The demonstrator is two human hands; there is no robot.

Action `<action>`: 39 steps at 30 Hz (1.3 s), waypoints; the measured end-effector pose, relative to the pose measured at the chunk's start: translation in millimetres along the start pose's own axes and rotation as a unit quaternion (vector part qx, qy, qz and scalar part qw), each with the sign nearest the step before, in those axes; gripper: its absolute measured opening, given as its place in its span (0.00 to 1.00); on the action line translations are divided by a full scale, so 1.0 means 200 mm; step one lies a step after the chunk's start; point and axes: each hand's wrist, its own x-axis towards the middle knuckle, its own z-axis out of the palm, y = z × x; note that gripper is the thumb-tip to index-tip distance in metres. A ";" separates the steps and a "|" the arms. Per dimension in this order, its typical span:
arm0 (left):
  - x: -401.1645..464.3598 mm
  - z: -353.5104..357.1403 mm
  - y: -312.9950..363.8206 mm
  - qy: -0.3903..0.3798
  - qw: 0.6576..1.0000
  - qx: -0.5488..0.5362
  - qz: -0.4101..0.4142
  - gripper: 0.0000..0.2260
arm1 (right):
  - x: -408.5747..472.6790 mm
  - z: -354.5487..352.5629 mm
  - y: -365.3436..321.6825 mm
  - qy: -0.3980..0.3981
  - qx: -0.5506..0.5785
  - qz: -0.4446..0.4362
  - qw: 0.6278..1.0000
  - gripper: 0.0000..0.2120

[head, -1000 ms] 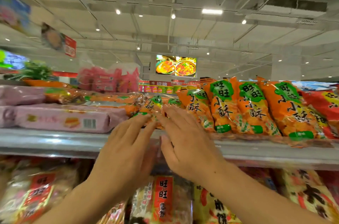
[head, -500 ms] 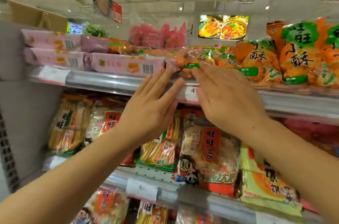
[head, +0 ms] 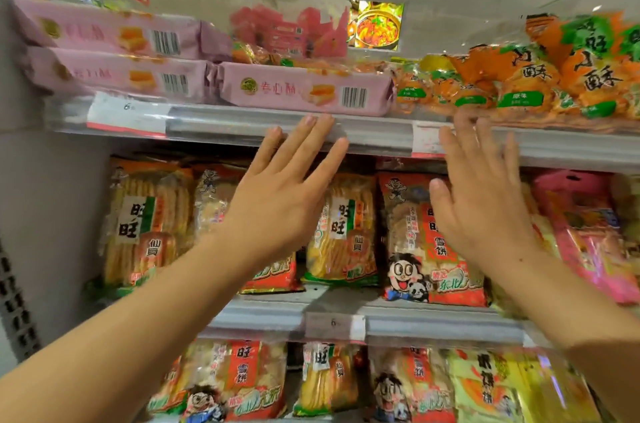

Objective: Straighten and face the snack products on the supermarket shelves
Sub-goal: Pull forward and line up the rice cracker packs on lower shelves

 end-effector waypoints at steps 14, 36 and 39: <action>-0.63 0.14 0.03 -0.178 0.974 -0.104 -0.095 0.35 | -0.38 0.15 -0.30 -0.181 0.121 0.054 0.975 0.30; -0.69 0.33 -0.19 -0.135 0.851 -0.168 -0.478 0.38 | -0.23 0.63 -0.43 -0.298 0.270 0.299 0.866 0.45; -0.69 0.34 -0.19 -0.128 0.857 -0.161 -0.473 0.36 | -0.24 0.62 -0.43 -0.284 0.271 0.292 0.872 0.42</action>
